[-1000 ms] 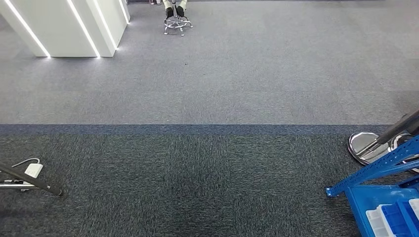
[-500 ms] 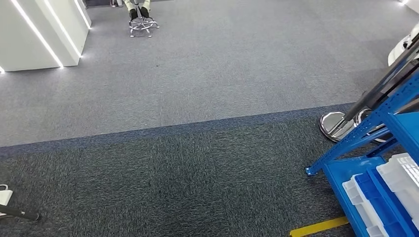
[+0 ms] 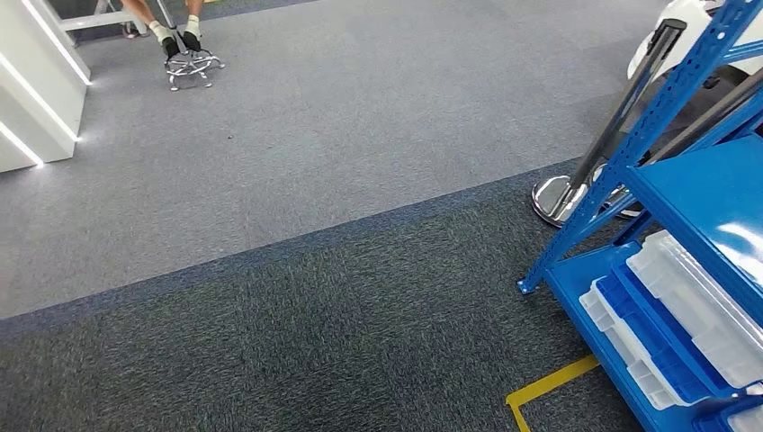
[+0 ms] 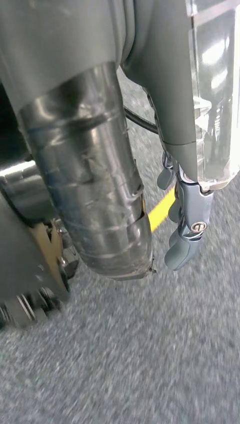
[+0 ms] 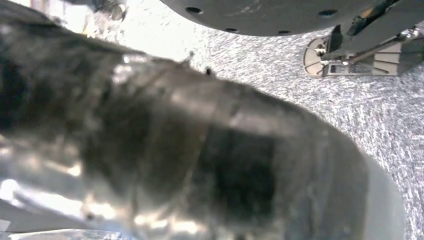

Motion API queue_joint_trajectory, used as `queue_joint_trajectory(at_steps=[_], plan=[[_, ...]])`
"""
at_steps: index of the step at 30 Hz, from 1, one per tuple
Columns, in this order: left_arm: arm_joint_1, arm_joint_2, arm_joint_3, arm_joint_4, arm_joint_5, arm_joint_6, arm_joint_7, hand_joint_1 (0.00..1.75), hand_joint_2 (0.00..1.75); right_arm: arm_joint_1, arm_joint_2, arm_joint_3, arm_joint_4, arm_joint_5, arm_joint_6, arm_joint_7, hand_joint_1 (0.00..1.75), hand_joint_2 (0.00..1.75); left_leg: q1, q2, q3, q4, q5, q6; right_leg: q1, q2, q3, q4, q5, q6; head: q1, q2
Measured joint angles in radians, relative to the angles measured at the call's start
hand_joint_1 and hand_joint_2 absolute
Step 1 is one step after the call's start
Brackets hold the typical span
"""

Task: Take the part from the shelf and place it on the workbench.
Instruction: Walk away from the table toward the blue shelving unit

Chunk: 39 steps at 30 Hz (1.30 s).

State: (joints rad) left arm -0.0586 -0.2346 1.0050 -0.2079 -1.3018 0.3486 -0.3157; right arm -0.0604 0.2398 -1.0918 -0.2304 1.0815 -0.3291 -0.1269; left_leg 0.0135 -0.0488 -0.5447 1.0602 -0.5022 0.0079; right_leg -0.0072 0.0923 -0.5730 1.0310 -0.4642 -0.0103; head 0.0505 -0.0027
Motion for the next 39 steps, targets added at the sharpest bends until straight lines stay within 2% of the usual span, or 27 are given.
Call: queue_joint_trajectory(at_steps=[1, 2, 4, 6, 8, 9, 10, 11, 12, 13, 15, 17, 18, 19, 21, 23, 24, 25, 26, 27, 28, 30, 32, 34, 36, 38, 39], plan=[[-0.001, 0.000, 0.000, 0.000, 0.000, 0.000, -0.001, 0.00, 0.00, -0.001, 0.000, 0.000, 0.000, 0.000, 0.000, -0.002, 0.00, 0.00, -0.001, -0.015, 0.010, -0.028, 0.005, 0.003, -0.001, 0.010, -0.004, 0.002, 0.001, 0.006, 0.000, 0.000], [-0.002, 0.000, 0.001, 0.000, 0.000, 0.000, -0.002, 0.00, 0.00, 0.000, 0.000, 0.001, 0.000, 0.001, 0.001, -0.004, 0.00, 0.00, -0.002, -0.018, 0.011, -0.035, 0.002, 0.006, -0.002, 0.020, -0.008, 0.003, 0.002, 0.013, 0.000, 0.000], [-0.005, 0.001, 0.001, 0.000, -0.001, -0.001, -0.003, 0.00, 0.00, 0.003, 0.000, 0.001, 0.000, 0.001, 0.001, -0.007, 0.00, 0.00, -0.001, 0.003, 0.015, -0.044, 0.008, 0.017, -0.004, 0.029, -0.013, 0.003, 0.004, 0.027, 0.000, 0.000], [-0.005, 0.001, 0.001, 0.000, -0.003, -0.001, -0.003, 0.00, 0.00, 0.005, 0.000, 0.001, 0.000, 0.000, 0.003, -0.010, 0.00, 0.00, 0.003, 0.028, 0.020, -0.056, 0.017, 0.031, -0.001, -0.009, -0.034, 0.045, -0.025, 0.036, 0.004, 0.000], [-0.002, 0.001, 0.001, 0.000, -0.007, -0.001, -0.001, 0.00, 0.00, 0.004, -0.001, 0.001, 0.000, -0.002, 0.005, -0.011, 0.00, 0.00, 0.002, 0.055, 0.020, -0.060, 0.019, 0.038, 0.000, -0.062, -0.088, 0.158, -0.089, 0.043, 0.007, 0.000], [0.000, 0.001, 0.001, 0.000, -0.009, 0.000, 0.000, 0.00, 0.00, 0.004, -0.001, 0.001, 0.000, -0.004, 0.006, -0.012, 0.00, 0.00, 0.001, 0.070, 0.019, -0.060, 0.018, 0.039, -0.002, -0.074, -0.118, 0.221, -0.116, 0.046, 0.007, 0.000], [0.001, 0.001, 0.001, 0.000, -0.011, 0.000, 0.001, 0.00, 0.00, 0.005, -0.001, 0.001, 0.000, -0.005, 0.007, -0.012, 0.00, 0.00, 0.001, 0.084, 0.019, -0.059, 0.017, 0.039, -0.004, -0.080, -0.137, 0.261, -0.127, 0.049, 0.007, 0.000], [0.001, 0.001, 0.001, 0.000, -0.012, 0.000, 0.002, 0.00, 0.00, 0.006, -0.001, 0.001, 0.000, -0.005, 0.008, -0.012, 0.00, 0.00, 0.000, 0.097, 0.020, -0.059, 0.015, 0.038, -0.006, -0.084, -0.138, 0.266, -0.118, 0.051, 0.007, 0.000], [0.000, 0.000, 0.001, 0.000, -0.014, 0.000, 0.002, 0.00, 0.00, 0.008, -0.001, 0.001, 0.000, -0.006, 0.008, -0.012, 0.00, 0.00, 0.000, 0.109, 0.022, -0.058, 0.013, 0.037, -0.008, -0.090, -0.119, 0.232, -0.092, 0.051, 0.007, 0.000], [-0.001, 0.000, 0.001, 0.000, -0.016, 0.000, 0.002, 0.00, 0.00, 0.009, -0.002, 0.001, 0.000, -0.006, 0.009, -0.011, 0.00, 0.00, 0.000, 0.119, 0.025, -0.058, 0.010, 0.034, -0.009, -0.102, -0.084, 0.169, -0.058, 0.050, 0.007, 0.000], [-0.001, -0.002, 0.001, 0.000, -0.019, 0.000, 0.004, 0.00, 0.00, 0.008, -0.002, 0.001, 0.000, -0.008, 0.009, -0.010, 0.00, 0.00, -0.004, 0.137, 0.031, -0.055, 0.001, 0.024, -0.003, -0.140, -0.018, 0.043, -0.013, 0.040, 0.007, 0.000], [-0.002, -0.002, 0.000, 0.000, -0.022, 0.000, 0.007, 0.00, 0.00, 0.009, -0.002, 0.000, 0.000, -0.010, 0.009, -0.006, 0.00, 0.00, -0.009, 0.153, 0.037, -0.054, -0.006, 0.012, 0.004, -0.154, 0.003, -0.001, -0.008, 0.027, 0.006, 0.000], [-0.004, -0.002, -0.001, 0.000, -0.022, 0.001, 0.007, 0.00, 0.00, 0.011, -0.002, 0.000, 0.000, -0.011, 0.010, -0.004, 0.00, 0.00, -0.010, 0.161, 0.041, -0.055, -0.008, 0.008, 0.005, -0.143, 0.001, -0.002, -0.007, 0.020, 0.005, 0.000], [-0.006, -0.003, -0.001, 0.000, -0.023, 0.001, 0.008, 0.00, 0.00, 0.012, -0.002, 0.000, 0.000, -0.011, 0.010, -0.002, 0.00, 0.00, -0.008, 0.162, 0.045, -0.054, -0.011, 0.002, 0.003, -0.134, 0.002, -0.004, -0.006, 0.015, 0.005, 0.000], [-0.008, -0.004, -0.002, 0.000, -0.023, 0.001, 0.008, 0.00, 0.00, 0.013, -0.002, -0.001, 0.000, -0.012, 0.011, -0.001, 0.00, 0.00, -0.005, 0.127, 0.034, -0.017, -0.042, -0.007, -0.002, -0.115, 0.004, -0.011, -0.001, 0.002, 0.004, 0.000], [-0.006, -0.004, -0.002, 0.000, -0.023, 0.001, 0.007, 0.00, 0.00, 0.011, -0.002, -0.001, 0.000, -0.013, 0.012, -0.001, 0.00, 0.00, -0.002, 0.077, -0.016, 0.094, -0.105, -0.012, -0.004, -0.093, 0.004, -0.013, 0.002, -0.007, 0.004, 0.000], [-0.004, -0.005, -0.002, 0.000, -0.023, 0.001, 0.007, 0.00, 0.00, 0.010, -0.002, -0.001, 0.000, -0.013, 0.012, -0.002, 0.00, 0.00, -0.001, 0.066, -0.048, 0.161, -0.133, -0.013, -0.003, -0.081, 0.003, -0.012, 0.002, -0.009, 0.004, 0.000], [-0.002, -0.005, -0.002, 0.000, -0.023, 0.001, 0.007, 0.00, 0.00, 0.010, -0.002, -0.001, 0.000, -0.013, 0.012, -0.002, 0.00, 0.00, -0.001, 0.061, -0.074, 0.210, -0.145, -0.014, -0.003, -0.068, 0.002, -0.011, 0.002, -0.010, 0.004, 0.000], [-0.001, -0.004, -0.002, 0.000, -0.023, 0.001, 0.007, 0.00, 0.00, 0.010, -0.002, -0.001, 0.000, -0.013, 0.012, -0.003, 0.00, 0.00, -0.001, 0.059, -0.086, 0.227, -0.138, -0.013, -0.002, -0.055, 0.002, -0.009, 0.002, -0.011, 0.004, 0.000], [0.000, -0.004, -0.002, 0.000, -0.023, 0.001, 0.007, 0.00, 0.00, 0.011, -0.002, -0.001, 0.000, -0.013, 0.011, -0.003, 0.00, 0.00, -0.001, 0.057, -0.081, 0.206, -0.110, -0.011, -0.002, -0.041, 0.003, -0.008, 0.002, -0.010, 0.004, 0.000], [0.000, -0.004, -0.002, 0.000, -0.023, 0.001, 0.007, 0.00, 0.00, 0.011, -0.002, -0.001, 0.000, -0.013, 0.011, -0.003, 0.00, 0.00, -0.001, 0.050, -0.061, 0.152, -0.070, -0.008, -0.002, -0.027, 0.004, -0.006, 0.001, -0.010, 0.004, 0.000], [0.000, -0.004, -0.002, 0.000, -0.023, 0.001, 0.006, 0.00, 0.00, 0.010, -0.002, -0.001, 0.000, -0.013, 0.011, -0.004, 0.00, 0.00, 0.000, 0.006, -0.012, 0.023, -0.007, 0.000, -0.001, -0.003, 0.002, -0.002, -0.001, -0.005, 0.004, 0.000], [-0.002, -0.004, -0.002, 0.000, -0.022, 0.001, 0.005, 0.00, 0.00, 0.009, -0.001, -0.001, 0.000, -0.013, 0.010, -0.005, 0.00, 0.00, 0.000, -0.026, 0.008, -0.035, 0.006, 0.004, -0.002, 0.016, -0.004, 0.002, 0.000, 0.006, 0.004, 0.000], [-0.005, -0.005, -0.002, 0.000, -0.022, 0.001, 0.006, 0.00, 0.00, 0.012, -0.001, -0.001, 0.000, -0.013, 0.009, -0.005, 0.00, 0.00, -0.001, -0.012, 0.013, -0.043, 0.007, 0.011, -0.004, 0.031, -0.009, 0.002, 0.002, 0.020, 0.004, 0.000], [-0.006, -0.006, -0.002, 0.000, -0.022, 0.002, 0.007, 0.00, 0.00, 0.013, -0.002, -0.001, 0.000, -0.013, 0.008, -0.005, 0.00, 0.00, 0.002, 0.013, 0.019, -0.054, 0.014, 0.026, -0.004, -0.002, -0.022, 0.026, -0.016, 0.031, 0.005, 0.000], [-0.003, -0.006, -0.002, 0.000, -0.021, 0.002, 0.007, 0.00, 0.00, 0.010, -0.002, -0.001, 0.000, -0.011, 0.007, -0.005, 0.00, 0.00, 0.002, 0.041, 0.021, -0.060, 0.017, 0.035, -0.004, -0.057, -0.066, 0.120, -0.071, 0.038, 0.007, 0.000], [-0.002, -0.006, -0.002, 0.000, -0.020, 0.002, 0.007, 0.00, 0.00, 0.008, -0.002, -0.001, 0.000, -0.010, 0.008, -0.005, 0.00, 0.00, 0.002, 0.056, 0.021, -0.059, 0.016, 0.036, -0.006, -0.070, -0.098, 0.183, -0.101, 0.042, 0.007, 0.000]])
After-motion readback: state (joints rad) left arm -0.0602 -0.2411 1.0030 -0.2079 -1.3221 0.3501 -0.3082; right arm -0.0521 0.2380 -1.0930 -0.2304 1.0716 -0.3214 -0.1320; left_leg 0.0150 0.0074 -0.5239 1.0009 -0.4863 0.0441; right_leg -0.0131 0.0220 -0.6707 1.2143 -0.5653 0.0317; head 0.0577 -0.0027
